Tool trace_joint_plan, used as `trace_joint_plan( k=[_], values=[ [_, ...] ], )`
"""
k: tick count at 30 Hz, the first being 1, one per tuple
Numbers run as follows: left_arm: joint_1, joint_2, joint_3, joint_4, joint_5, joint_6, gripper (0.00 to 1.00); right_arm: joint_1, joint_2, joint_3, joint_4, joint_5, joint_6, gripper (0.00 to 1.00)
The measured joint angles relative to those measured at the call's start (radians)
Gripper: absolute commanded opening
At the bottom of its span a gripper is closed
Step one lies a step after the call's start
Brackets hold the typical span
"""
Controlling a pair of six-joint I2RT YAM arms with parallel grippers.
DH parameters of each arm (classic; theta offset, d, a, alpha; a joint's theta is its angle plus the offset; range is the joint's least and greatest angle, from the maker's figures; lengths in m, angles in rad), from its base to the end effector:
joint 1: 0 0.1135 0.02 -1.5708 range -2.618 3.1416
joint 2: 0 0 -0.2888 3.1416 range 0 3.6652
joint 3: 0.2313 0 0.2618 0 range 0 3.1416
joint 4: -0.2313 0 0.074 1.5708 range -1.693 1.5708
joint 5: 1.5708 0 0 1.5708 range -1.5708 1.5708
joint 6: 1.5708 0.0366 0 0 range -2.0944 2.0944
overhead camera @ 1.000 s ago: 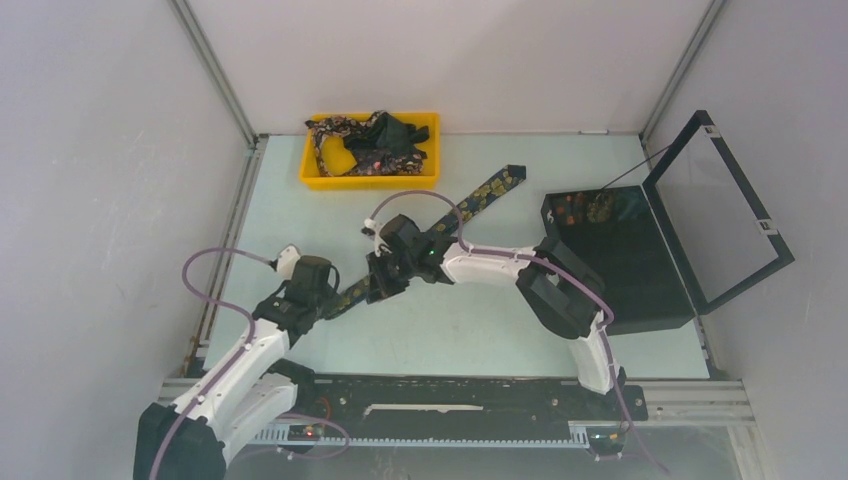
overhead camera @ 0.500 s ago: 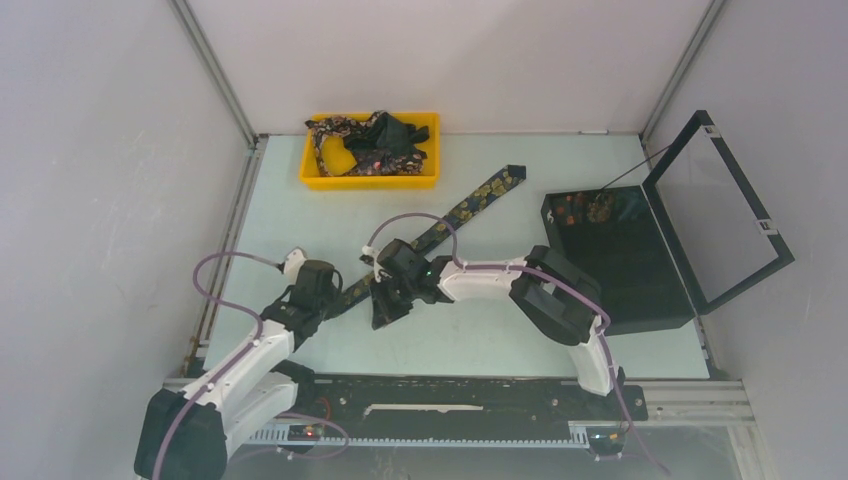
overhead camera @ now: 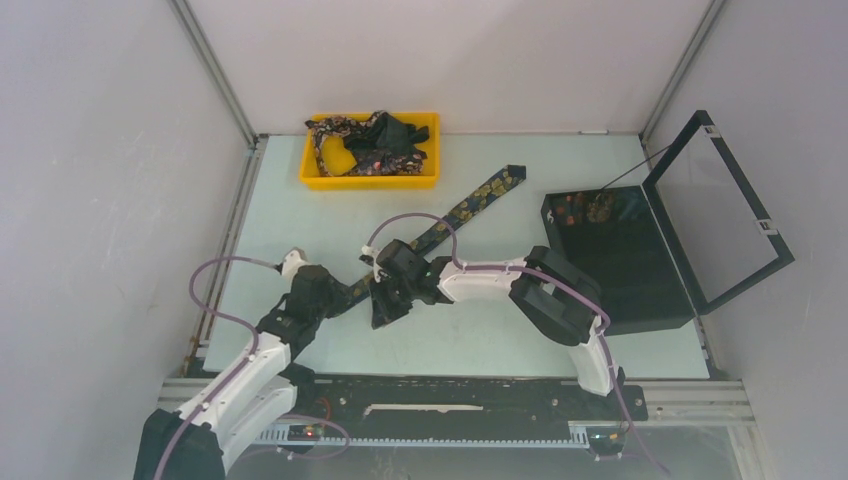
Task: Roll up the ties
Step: Roll the tie at the center of the board.
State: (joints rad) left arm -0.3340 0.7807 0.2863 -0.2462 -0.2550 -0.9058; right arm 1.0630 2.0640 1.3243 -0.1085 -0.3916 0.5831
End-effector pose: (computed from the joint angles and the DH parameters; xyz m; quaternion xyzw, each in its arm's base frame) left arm 0.1432 -0.0399 0.1748 -0.3052 0.8563 -0.1377 0.3932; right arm 0.2099 0.4059 0.1596 -0.2849 0.8749 0.3780 0.1023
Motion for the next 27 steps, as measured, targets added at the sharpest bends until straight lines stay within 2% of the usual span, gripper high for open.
trace_joint_plan(
  k=[11,16,27],
  values=[
    [0.0,-0.097,-0.027,0.013,0.002,0.002,0.38,-0.017,-0.01,-0.002,0.019,0.002,0.0,0.05],
    [0.0,-0.111,-0.027,0.003,0.001,0.004,0.3,-0.032,-0.024,-0.002,0.028,0.001,0.0,0.05],
    [0.0,-0.202,-0.023,-0.105,-0.041,0.006,0.21,-0.047,-0.025,0.108,-0.004,-0.004,-0.01,0.07]
  ],
)
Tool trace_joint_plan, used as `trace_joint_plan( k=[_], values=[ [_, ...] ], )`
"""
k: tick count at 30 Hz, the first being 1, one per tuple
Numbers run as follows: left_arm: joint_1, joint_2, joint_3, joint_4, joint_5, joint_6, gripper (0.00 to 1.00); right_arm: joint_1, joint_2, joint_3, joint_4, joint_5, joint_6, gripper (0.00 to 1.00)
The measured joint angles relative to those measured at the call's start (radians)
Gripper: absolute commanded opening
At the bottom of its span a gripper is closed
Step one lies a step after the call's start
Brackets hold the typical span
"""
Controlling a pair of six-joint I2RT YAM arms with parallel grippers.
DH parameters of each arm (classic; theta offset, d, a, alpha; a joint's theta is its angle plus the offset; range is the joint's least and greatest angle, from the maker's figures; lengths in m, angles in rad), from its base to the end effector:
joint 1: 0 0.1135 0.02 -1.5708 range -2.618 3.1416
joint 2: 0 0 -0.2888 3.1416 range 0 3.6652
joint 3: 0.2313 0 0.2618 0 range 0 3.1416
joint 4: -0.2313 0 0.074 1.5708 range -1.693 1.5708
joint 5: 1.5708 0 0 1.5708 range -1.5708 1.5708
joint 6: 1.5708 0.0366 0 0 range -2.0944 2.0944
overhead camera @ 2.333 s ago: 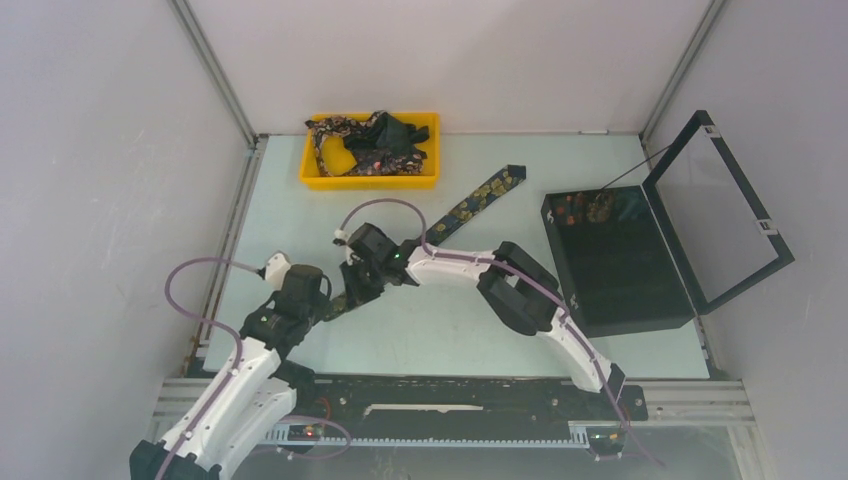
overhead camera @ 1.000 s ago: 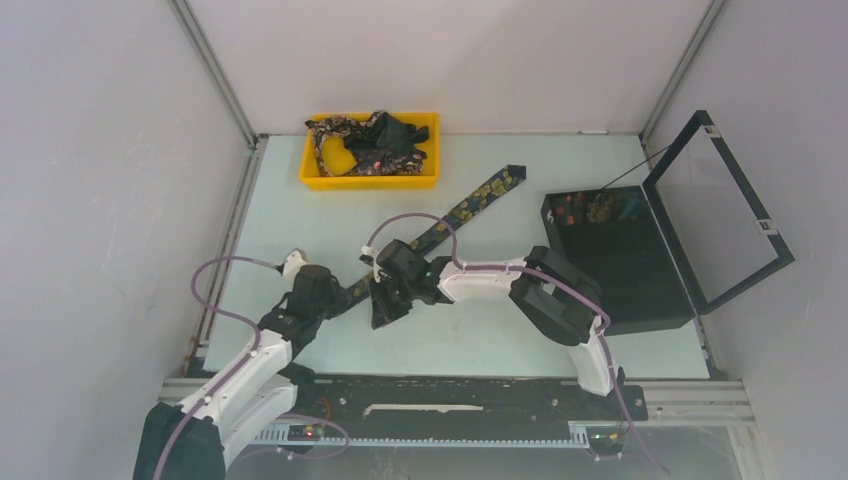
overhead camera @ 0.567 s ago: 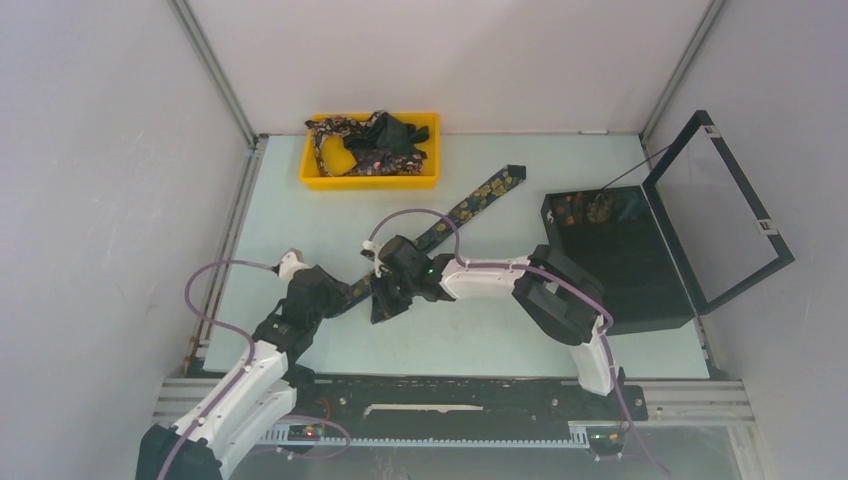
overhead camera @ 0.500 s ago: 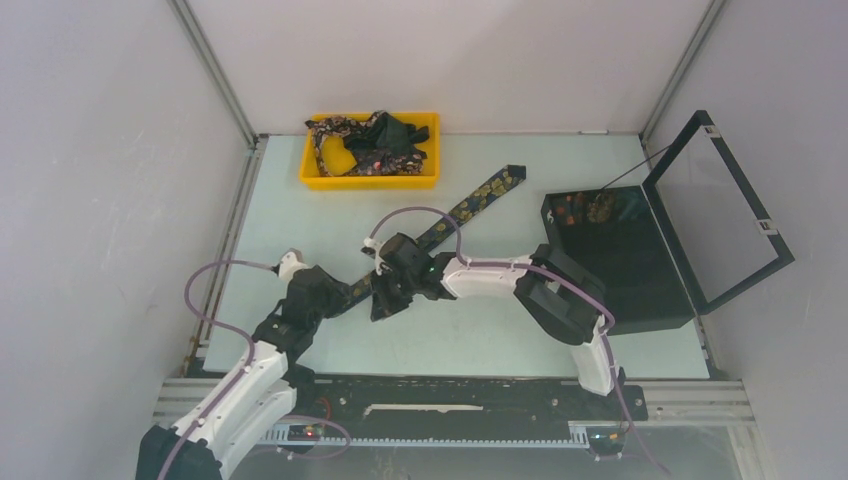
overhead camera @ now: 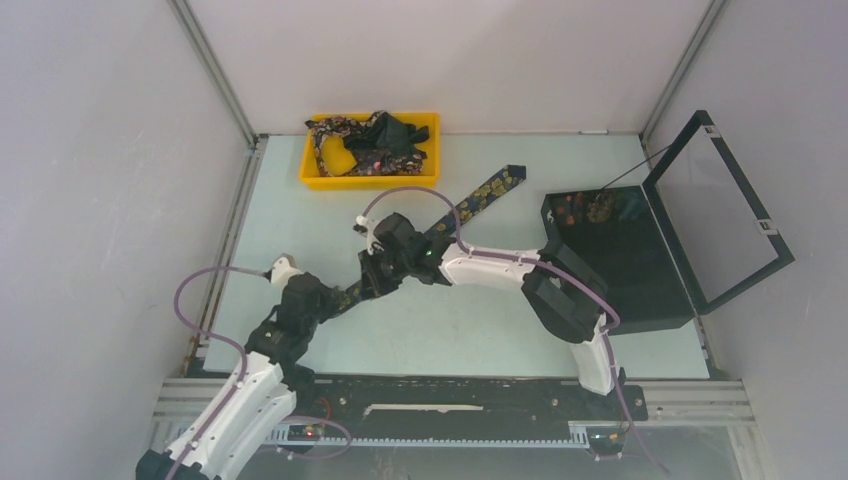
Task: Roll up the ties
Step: Roll the tie at the center of the board.
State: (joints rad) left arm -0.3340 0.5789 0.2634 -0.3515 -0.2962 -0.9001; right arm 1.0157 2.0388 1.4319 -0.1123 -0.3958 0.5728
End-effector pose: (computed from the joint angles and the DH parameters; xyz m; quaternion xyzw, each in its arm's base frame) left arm 0.1214 -0.0308 0.1821 -0.3104 0.8364 -0.1416 0.4291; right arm 0.2383 0.4110 0.2042 -0.2753 0.8533 0.4144 0.1561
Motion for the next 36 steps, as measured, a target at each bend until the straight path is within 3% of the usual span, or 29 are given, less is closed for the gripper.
trace_joint_plan(
  k=[15,36],
  values=[
    [0.0,-0.126,0.044,-0.213,-0.143,-0.045,0.0,0.004,0.161,0.327,-0.1,-0.04,-0.025,0.12],
    [0.0,0.003,-0.043,-0.002,-0.058,-0.035,0.0,-0.006,0.289,0.444,-0.159,-0.084,-0.032,0.13]
  ],
)
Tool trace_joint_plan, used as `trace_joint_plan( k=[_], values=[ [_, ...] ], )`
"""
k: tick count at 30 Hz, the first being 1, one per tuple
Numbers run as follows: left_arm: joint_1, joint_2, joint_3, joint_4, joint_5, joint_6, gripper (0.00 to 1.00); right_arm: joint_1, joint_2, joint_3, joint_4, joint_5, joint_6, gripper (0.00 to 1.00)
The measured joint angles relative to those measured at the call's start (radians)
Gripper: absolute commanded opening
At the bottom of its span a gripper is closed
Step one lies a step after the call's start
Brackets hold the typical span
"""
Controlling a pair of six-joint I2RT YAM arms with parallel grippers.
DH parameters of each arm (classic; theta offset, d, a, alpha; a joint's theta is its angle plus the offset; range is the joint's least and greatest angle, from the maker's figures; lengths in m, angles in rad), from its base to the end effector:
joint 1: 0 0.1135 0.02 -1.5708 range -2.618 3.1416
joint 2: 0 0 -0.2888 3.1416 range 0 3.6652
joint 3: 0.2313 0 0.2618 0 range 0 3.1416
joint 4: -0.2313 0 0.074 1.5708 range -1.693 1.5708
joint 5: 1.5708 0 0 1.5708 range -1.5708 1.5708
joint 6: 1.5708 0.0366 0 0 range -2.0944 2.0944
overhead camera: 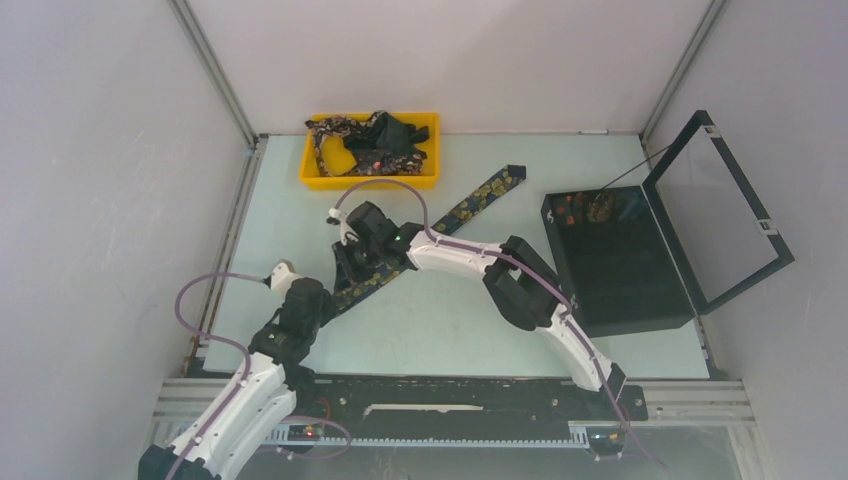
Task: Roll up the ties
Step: Roll the tie at the center of the board.
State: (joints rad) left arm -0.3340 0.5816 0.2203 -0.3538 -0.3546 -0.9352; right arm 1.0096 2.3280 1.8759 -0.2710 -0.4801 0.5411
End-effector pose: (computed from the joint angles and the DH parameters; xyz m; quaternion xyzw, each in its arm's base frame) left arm 0.1176 -0.0274 0.1672 -0.3351 0.8338 -0.1129 0.4240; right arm 0.2803 0.4777 0.1956 -0.3006 0.8385 0.4344 0.1336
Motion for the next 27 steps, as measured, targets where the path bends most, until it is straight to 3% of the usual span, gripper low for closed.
trace_joint_plan(
  k=[27],
  values=[
    [0.0,-0.051,-0.009,-0.054,-0.002,-0.019,0.03,-0.018,0.108,0.014,0.027,-0.026,0.001,0.11]
  ],
)
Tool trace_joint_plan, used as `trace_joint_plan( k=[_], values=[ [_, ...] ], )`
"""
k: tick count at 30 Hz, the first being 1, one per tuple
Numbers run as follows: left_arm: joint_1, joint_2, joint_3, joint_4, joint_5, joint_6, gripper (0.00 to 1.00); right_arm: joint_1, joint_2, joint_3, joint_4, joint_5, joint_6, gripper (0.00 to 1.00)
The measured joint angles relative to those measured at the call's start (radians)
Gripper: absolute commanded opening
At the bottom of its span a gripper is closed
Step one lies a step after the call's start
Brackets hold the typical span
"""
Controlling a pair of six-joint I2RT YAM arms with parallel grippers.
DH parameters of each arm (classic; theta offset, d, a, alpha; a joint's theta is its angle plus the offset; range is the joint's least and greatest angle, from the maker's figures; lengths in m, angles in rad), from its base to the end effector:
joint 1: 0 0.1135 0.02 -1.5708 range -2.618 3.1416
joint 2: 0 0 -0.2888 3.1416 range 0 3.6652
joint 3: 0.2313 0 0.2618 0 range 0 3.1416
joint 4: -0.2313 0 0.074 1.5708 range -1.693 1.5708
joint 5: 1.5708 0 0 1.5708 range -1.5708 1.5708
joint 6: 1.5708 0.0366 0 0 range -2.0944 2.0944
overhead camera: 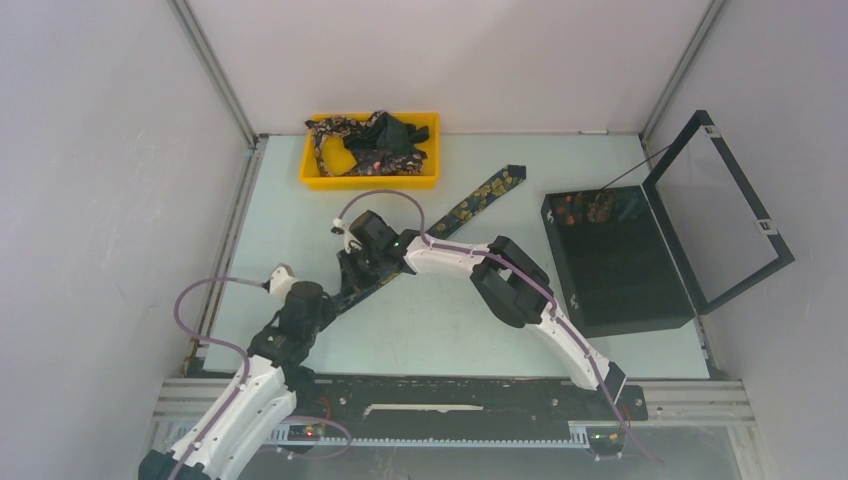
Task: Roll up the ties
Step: Roll the tie at the center of the board.
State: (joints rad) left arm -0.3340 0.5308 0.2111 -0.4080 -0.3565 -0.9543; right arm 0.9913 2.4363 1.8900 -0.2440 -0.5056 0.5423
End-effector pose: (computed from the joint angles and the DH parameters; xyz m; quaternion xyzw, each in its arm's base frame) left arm 0.1105 -0.0248 0.1645 -0.3432 0.8330 -0.1125 0.4192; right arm 0.2937 0.4811 0.1443 -0.2921 0.8518 0.4221 0.1048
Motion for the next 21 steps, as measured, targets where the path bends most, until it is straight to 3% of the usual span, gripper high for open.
trace_joint_plan(
  k=[9,15,17,21],
  values=[
    [0.0,0.106,0.001,-0.004,0.0,-0.049,0.05,-0.005,0.0,-0.029,0.046,-0.022,0.005,0.1],
    [0.0,0.079,0.025,-0.051,-0.002,-0.058,0.6,-0.006,-0.008,-0.053,0.073,-0.025,0.006,0.1],
    [0.0,0.041,0.046,-0.093,-0.01,-0.065,0.65,-0.006,-0.013,-0.063,0.084,-0.024,0.006,0.1],
    [0.005,-0.004,0.1,-0.181,-0.037,-0.068,0.66,-0.007,-0.017,-0.077,0.102,-0.025,0.006,0.1]
  ],
)
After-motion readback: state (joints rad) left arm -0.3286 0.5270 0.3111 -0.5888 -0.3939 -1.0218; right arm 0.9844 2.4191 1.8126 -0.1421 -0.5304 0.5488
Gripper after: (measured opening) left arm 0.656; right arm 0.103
